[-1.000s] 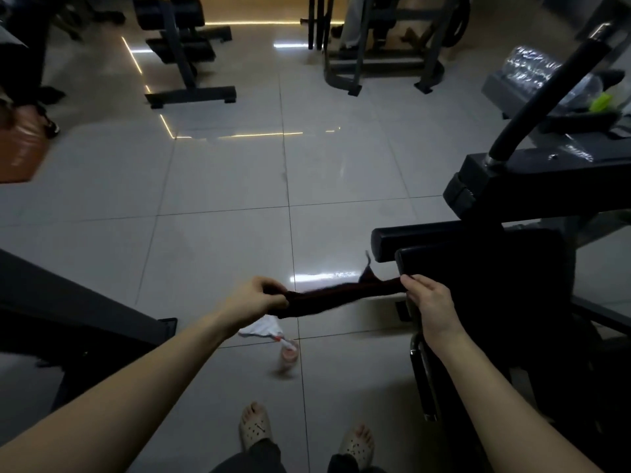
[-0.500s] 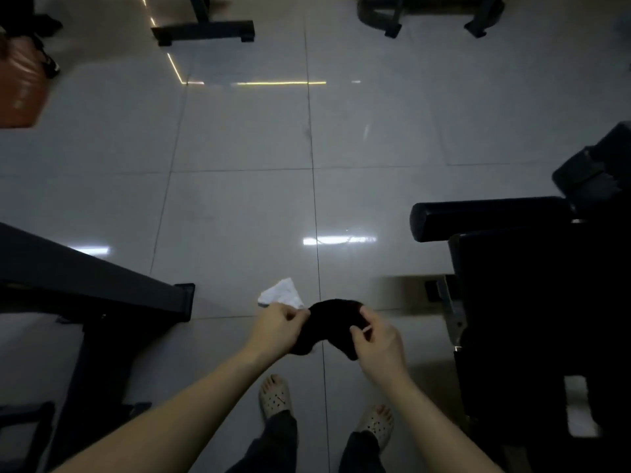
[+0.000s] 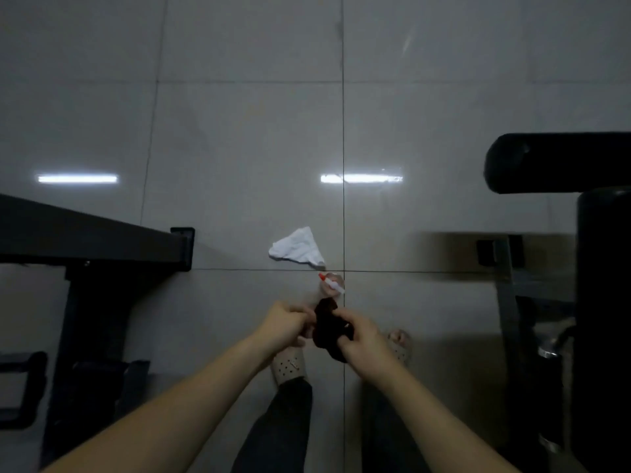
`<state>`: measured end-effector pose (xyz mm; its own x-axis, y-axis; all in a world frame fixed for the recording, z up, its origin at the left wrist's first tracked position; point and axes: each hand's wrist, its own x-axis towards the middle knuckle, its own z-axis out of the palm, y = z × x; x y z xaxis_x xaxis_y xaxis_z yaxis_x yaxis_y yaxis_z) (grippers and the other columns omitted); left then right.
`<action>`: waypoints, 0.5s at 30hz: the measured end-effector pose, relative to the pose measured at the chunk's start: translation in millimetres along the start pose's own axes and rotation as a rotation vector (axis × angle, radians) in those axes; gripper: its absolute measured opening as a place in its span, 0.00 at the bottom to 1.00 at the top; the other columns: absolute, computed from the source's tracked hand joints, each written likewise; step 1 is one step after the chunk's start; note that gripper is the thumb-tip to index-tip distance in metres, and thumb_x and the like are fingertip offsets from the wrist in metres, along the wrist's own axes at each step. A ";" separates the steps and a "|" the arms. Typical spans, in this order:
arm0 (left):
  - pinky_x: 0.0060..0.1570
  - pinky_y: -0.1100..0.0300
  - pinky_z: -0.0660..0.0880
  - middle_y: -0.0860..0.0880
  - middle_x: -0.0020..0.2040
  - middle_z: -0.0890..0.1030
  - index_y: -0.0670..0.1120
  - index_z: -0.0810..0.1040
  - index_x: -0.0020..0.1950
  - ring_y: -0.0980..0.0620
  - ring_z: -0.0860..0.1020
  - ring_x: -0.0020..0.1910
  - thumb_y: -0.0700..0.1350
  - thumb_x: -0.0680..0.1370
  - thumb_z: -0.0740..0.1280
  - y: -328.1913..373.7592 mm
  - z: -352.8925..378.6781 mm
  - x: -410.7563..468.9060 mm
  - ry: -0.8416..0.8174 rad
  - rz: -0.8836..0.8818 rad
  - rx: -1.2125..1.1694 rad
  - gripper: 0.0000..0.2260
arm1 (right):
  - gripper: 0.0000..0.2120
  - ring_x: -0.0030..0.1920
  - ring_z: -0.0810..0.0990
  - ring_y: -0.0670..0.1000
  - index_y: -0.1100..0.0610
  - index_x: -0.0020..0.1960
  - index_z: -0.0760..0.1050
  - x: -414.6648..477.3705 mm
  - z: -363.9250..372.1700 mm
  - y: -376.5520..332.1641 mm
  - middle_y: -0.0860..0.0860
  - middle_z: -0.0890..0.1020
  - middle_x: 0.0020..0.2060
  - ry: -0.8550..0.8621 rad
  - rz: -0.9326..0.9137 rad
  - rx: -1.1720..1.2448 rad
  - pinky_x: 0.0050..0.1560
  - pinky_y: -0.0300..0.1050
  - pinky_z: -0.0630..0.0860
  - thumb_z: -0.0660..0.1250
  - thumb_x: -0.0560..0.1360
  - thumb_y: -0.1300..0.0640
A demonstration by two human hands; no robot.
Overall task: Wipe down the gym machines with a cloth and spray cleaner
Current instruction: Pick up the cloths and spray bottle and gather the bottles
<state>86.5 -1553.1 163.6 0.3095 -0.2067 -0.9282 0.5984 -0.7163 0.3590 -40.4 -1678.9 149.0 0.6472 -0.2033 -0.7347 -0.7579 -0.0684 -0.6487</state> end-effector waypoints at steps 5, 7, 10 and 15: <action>0.57 0.58 0.72 0.52 0.59 0.81 0.51 0.78 0.64 0.53 0.76 0.61 0.35 0.72 0.72 -35.1 0.4 118.6 -0.237 0.062 0.082 0.22 | 0.20 0.49 0.82 0.52 0.54 0.53 0.82 106.5 -16.9 47.4 0.54 0.84 0.48 -0.165 0.113 0.124 0.44 0.38 0.77 0.59 0.74 0.73; 0.58 0.53 0.73 0.51 0.48 0.85 0.48 0.82 0.52 0.53 0.80 0.52 0.39 0.74 0.73 -45.1 6.4 155.5 -0.247 0.050 0.061 0.08 | 0.20 0.43 0.80 0.48 0.55 0.48 0.81 143.2 -21.2 59.4 0.51 0.82 0.43 -0.169 0.085 0.085 0.42 0.36 0.75 0.58 0.72 0.75; 0.41 0.56 0.81 0.47 0.40 0.83 0.45 0.77 0.47 0.51 0.83 0.41 0.43 0.79 0.71 -59.1 21.2 209.8 -0.071 0.056 -0.084 0.05 | 0.14 0.41 0.77 0.52 0.57 0.45 0.76 202.8 -19.6 90.9 0.54 0.78 0.39 -0.067 0.103 0.028 0.41 0.44 0.74 0.61 0.71 0.74; 0.28 0.54 0.80 0.46 0.36 0.79 0.42 0.75 0.45 0.55 0.79 0.30 0.43 0.81 0.70 -79.8 41.4 281.6 0.157 0.169 -0.229 0.08 | 0.12 0.35 0.73 0.51 0.52 0.43 0.70 279.5 -5.3 126.7 0.51 0.75 0.36 0.150 0.055 -0.061 0.37 0.45 0.70 0.63 0.71 0.69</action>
<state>95.3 -1581.8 -130.5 0.5178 -0.1918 -0.8337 0.6743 -0.5082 0.5358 44.1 -1749.5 -137.5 0.5887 -0.3515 -0.7279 -0.7984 -0.1118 -0.5917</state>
